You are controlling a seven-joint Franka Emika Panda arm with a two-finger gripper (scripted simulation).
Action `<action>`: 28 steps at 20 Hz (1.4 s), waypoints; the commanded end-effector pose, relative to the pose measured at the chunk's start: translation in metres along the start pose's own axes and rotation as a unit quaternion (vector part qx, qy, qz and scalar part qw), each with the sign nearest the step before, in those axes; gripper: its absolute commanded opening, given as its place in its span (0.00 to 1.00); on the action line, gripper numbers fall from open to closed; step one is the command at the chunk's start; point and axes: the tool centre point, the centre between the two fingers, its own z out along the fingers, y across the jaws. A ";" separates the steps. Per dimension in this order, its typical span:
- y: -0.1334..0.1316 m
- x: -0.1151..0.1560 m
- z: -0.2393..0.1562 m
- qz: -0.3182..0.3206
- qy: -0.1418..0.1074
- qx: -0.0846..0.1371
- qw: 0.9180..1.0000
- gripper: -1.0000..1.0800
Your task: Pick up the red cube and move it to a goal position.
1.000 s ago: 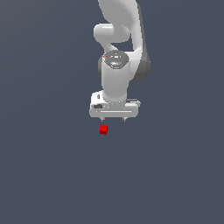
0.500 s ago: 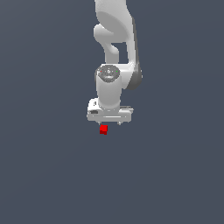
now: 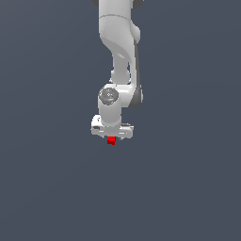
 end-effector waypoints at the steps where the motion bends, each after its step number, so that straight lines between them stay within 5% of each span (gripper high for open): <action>1: 0.004 -0.002 0.013 0.006 0.001 0.001 1.000 0.96; 8: 0.009 -0.003 0.026 0.013 0.001 0.002 1.000 0.96; 9: 0.009 -0.003 0.026 0.013 0.001 0.002 1.000 0.00; 21: 0.007 -0.003 0.025 0.013 0.001 0.002 1.000 0.00; 28: -0.018 0.010 0.025 0.013 0.001 0.002 1.000 0.00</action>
